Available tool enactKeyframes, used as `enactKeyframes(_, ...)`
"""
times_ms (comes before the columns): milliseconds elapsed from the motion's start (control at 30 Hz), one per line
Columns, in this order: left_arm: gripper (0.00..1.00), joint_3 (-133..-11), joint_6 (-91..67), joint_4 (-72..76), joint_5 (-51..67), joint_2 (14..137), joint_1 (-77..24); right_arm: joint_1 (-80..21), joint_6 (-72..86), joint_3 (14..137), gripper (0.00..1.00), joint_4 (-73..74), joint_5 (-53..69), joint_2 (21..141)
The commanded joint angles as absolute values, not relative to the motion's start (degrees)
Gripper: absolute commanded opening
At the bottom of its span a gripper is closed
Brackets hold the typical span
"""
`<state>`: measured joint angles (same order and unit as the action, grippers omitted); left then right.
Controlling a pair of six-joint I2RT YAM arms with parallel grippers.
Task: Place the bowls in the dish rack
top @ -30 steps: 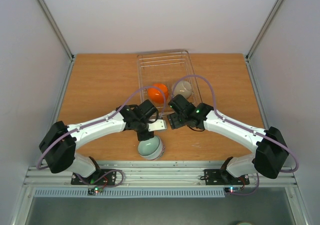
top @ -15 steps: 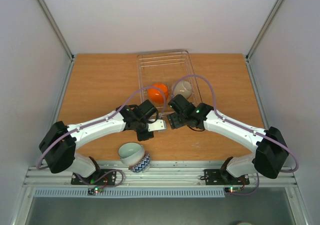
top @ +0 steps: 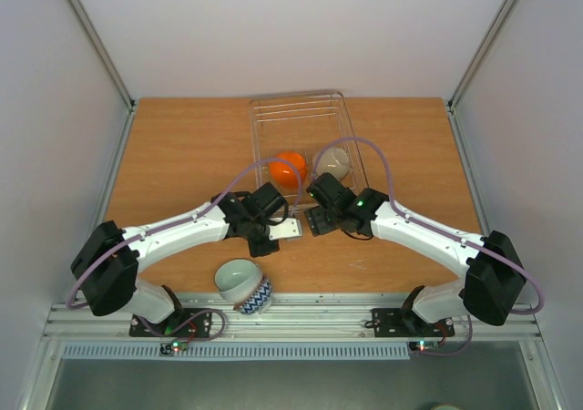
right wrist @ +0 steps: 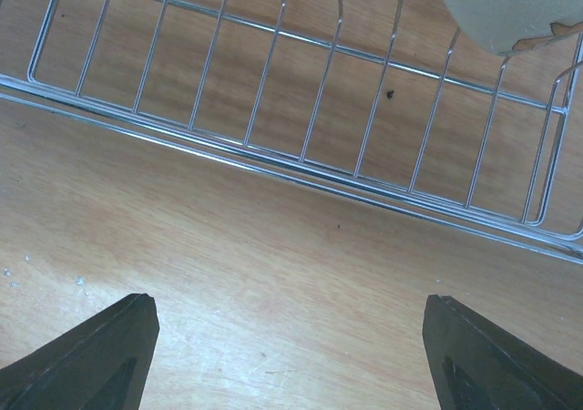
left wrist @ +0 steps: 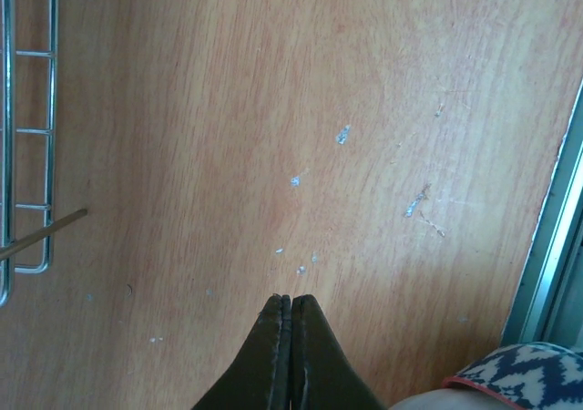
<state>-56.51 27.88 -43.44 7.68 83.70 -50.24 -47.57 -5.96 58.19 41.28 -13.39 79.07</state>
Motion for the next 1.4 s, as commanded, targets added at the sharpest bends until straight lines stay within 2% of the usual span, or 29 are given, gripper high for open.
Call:
enactKeyframes(0, 0.00, -55.90, 28.14, -41.94, 6.26, 81.97, -50.56, -47.37, -4.83, 57.74, 0.82, 40.69, -13.61, 78.59)
enactKeyframes(533, 0.02, -56.02, 27.54, -40.90, 2.67, 79.20, -47.61, -47.43, -5.09, 58.84, 0.82, 42.64, -10.55, 76.91)
enactKeyframes(767, 0.21, -56.40, 27.04, -45.81, 8.13, 78.62, -40.27, -47.46, -5.70, 59.50, 0.82, 43.77, -9.39, 76.69)
enactKeyframes(967, 0.25, -52.76, 27.86, -48.62, 5.08, 78.87, -36.90, -47.46, -5.81, 59.50, 0.82, 43.38, -8.79, 77.69)
enactKeyframes(1167, 0.48, -50.79, 31.03, -57.05, 7.58, 75.95, -34.78, -47.46, -6.09, 59.54, 0.82, 42.60, -7.93, 78.57)
enactKeyframes(1367, 0.53, -49.04, 33.47, -59.81, 8.31, 74.11, -30.78, -47.55, -6.14, 60.00, 0.82, 41.62, -6.61, 79.93)
